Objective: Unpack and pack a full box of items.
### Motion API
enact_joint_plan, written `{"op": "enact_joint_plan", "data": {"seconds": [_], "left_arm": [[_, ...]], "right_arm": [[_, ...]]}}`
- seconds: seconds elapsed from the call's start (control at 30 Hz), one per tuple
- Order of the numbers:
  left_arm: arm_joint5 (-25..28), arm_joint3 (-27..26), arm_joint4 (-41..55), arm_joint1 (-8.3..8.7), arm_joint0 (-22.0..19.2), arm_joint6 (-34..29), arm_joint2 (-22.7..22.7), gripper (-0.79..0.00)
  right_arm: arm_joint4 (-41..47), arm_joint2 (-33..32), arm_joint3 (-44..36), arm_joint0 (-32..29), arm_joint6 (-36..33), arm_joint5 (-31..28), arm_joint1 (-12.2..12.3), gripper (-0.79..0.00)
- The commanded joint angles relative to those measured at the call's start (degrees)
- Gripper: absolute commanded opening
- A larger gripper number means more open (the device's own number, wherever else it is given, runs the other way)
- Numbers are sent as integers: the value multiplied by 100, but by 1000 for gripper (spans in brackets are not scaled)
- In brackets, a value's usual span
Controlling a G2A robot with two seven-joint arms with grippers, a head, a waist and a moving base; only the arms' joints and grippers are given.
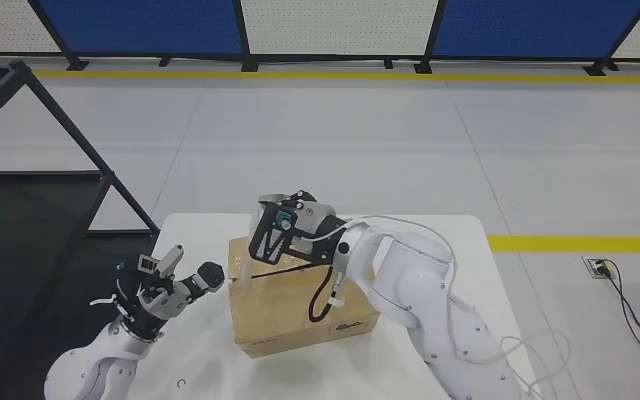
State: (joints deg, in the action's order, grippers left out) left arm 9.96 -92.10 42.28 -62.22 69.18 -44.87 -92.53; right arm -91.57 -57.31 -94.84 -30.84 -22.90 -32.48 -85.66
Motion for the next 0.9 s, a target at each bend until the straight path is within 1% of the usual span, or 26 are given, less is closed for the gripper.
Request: {"op": "enact_joint_plan", "data": {"seconds": [0.0, 0.2, 0.33, 0.5, 0.87], "left_arm": [[-64, 77, -29, -11, -97, 45, 115, 0], [-217, 251, -177, -50, -373, 127, 474, 0], [-215, 327, -483, -62, -469, 311, 613, 0], [-231, 371, -714, -66, -442, 447, 675, 0], [-225, 497, -811, -66, -327, 531, 654, 0]], "right_arm": [[16, -14, 3, -10, 23, 5, 2, -785], [64, -80, -30, -68, 63, -8, 17, -785], [68, -112, -57, -103, 64, -28, 29, -785], [53, -168, -65, -147, 64, -10, 45, -785], [65, -282, 78, -143, -19, 85, 65, -785]]}}
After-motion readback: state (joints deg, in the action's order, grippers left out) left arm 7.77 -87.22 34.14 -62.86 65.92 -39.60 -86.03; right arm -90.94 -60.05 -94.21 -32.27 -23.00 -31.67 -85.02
